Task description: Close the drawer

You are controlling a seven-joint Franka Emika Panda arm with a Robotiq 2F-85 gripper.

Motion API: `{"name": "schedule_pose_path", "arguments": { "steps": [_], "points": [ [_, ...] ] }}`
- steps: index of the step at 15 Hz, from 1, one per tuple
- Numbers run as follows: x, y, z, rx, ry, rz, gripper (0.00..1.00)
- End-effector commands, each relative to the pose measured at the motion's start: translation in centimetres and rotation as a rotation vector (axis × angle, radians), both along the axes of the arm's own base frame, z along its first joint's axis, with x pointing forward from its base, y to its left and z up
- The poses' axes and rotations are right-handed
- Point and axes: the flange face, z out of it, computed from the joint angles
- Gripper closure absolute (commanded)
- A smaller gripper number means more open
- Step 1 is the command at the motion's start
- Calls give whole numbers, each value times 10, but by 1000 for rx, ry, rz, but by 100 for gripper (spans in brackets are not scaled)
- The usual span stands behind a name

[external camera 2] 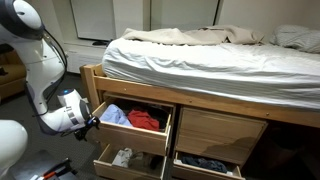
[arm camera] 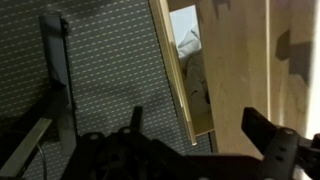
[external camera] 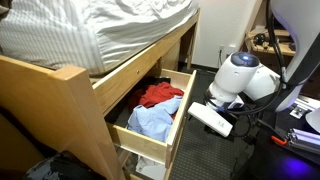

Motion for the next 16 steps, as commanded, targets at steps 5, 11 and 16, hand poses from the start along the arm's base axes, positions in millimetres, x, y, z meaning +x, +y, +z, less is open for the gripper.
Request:
{"name": "schedule_pose_path", "arguments": {
  "steps": [5,11,16],
  "points": [
    [-19,29,-26,73,-22,34,0],
    [-17,34,-30,72,11,22,0],
    [10,65,-46,131,-58,8,0]
  ]
}}
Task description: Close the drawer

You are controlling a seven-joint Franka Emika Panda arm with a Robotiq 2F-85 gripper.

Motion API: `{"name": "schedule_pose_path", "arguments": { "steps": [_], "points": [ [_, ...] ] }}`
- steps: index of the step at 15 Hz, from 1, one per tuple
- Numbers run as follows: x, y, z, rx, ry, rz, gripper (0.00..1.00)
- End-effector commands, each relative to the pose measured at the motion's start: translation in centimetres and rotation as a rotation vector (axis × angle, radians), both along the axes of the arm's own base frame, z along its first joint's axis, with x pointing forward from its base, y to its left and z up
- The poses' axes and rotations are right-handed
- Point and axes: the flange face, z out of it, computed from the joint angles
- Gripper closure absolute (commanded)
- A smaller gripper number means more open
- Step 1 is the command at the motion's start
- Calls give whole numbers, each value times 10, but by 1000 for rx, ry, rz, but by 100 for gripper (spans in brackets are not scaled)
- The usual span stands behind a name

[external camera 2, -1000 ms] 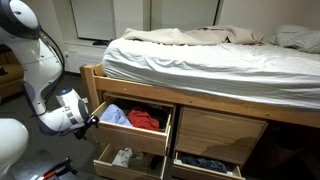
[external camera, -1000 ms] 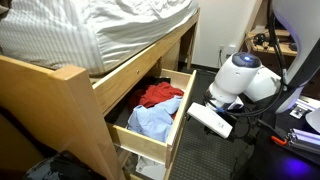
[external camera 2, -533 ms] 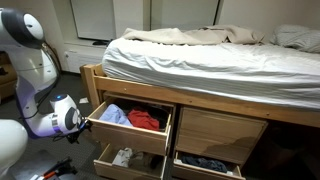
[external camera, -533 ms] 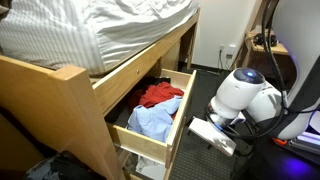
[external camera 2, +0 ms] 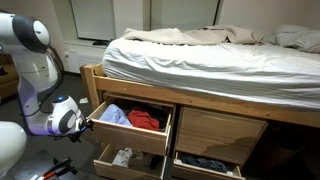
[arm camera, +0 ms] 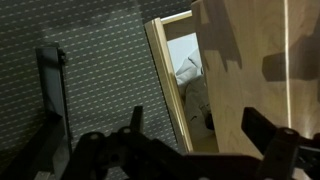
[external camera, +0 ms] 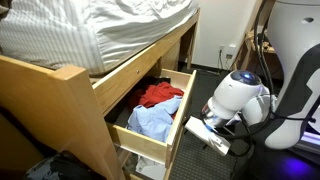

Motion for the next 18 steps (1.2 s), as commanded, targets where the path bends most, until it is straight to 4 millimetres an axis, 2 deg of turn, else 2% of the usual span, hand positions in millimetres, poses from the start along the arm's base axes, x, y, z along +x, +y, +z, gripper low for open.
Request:
{"name": "schedule_pose_path", "arguments": {
  "steps": [1,3,10,12,16,18],
  "points": [
    [32,32,-12,53,-38,8,0],
    [40,44,-14,57,-60,-1,0],
    [88,42,-15,-115,-318,-20,0],
    [92,41,-19,-148,-369,-34,0],
    [91,45,-36,-89,-315,-91,0],
    [84,43,-33,-121,-330,-74,0]
  ]
}}
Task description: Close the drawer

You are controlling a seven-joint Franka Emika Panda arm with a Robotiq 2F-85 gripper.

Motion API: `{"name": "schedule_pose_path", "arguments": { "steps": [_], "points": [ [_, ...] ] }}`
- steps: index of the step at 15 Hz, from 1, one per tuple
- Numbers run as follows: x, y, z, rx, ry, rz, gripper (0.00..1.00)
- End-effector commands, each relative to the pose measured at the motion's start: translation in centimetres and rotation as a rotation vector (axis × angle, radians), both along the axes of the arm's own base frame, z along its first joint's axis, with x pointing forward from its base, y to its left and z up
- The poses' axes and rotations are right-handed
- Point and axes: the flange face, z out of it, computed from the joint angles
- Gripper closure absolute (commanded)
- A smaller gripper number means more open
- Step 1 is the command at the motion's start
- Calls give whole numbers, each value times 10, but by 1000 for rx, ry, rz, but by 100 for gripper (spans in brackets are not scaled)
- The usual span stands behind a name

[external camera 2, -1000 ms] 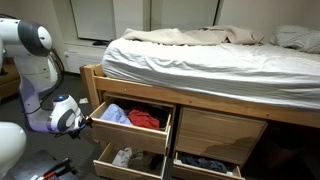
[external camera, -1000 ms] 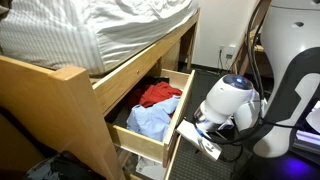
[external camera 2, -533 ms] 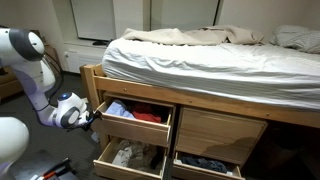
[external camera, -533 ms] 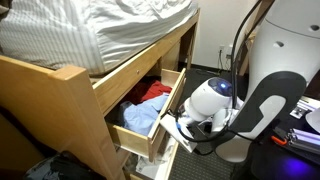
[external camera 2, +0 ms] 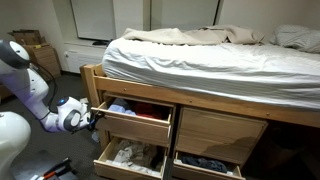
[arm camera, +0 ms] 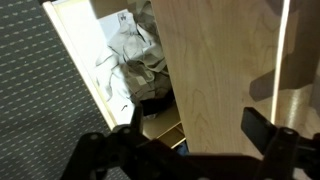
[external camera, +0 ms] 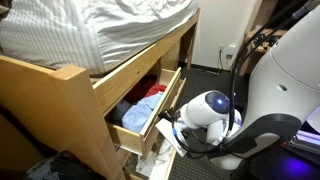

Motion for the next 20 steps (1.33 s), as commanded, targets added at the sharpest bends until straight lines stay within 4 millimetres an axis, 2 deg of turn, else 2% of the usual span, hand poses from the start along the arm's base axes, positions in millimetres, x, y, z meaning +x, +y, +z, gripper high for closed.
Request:
{"name": "schedule_pose_path", "arguments": {
  "steps": [1,3,5,7,8,9,14,15,16,17,18,20],
  "points": [
    [0,-1,0,-4,1,0,0],
    [0,0,0,-5,0,1,0],
    [10,18,2,18,-96,-29,0],
    [22,27,-3,9,-197,-32,0],
    [16,9,-14,-3,-224,-45,0],
    [21,25,-15,-9,-258,-40,0],
    [29,2,-44,-66,-377,-51,0],
    [31,-4,-15,-74,-366,-73,0],
    [33,-2,-35,-50,-340,-80,0],
    [39,7,-46,-13,-309,-79,0],
    [27,-1,-34,-59,-342,-72,0],
    [32,4,-39,-33,-322,-79,0]
  ]
}}
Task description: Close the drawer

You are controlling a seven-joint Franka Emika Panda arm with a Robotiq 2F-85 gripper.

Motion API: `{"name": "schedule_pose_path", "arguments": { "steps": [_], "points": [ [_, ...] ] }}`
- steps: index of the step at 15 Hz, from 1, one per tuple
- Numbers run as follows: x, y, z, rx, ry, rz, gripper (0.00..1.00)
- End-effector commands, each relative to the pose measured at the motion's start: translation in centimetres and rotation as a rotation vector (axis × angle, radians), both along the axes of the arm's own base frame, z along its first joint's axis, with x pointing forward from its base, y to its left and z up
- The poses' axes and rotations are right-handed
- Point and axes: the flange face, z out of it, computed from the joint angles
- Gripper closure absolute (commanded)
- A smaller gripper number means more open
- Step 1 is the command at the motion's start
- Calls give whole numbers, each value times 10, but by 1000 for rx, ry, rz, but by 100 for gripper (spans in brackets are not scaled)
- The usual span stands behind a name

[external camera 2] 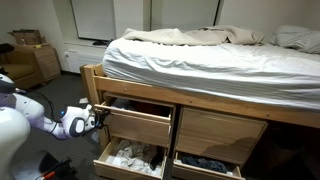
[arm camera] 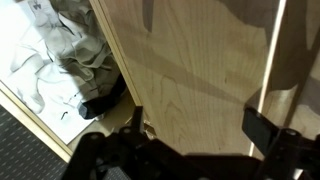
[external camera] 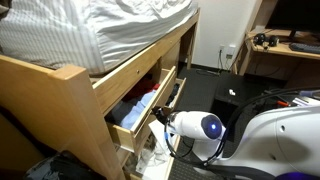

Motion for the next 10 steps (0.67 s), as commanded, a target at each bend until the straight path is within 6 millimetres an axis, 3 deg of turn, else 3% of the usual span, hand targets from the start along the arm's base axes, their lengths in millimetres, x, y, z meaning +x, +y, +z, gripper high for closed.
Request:
{"name": "schedule_pose_path", "arguments": {
  "steps": [1,6,9,10],
  "points": [
    [1,1,0,7,3,-2,0],
    [2,0,3,-5,-2,-2,0],
    [16,-2,4,-54,13,42,0],
    [29,2,7,-56,22,61,0]
  ]
}}
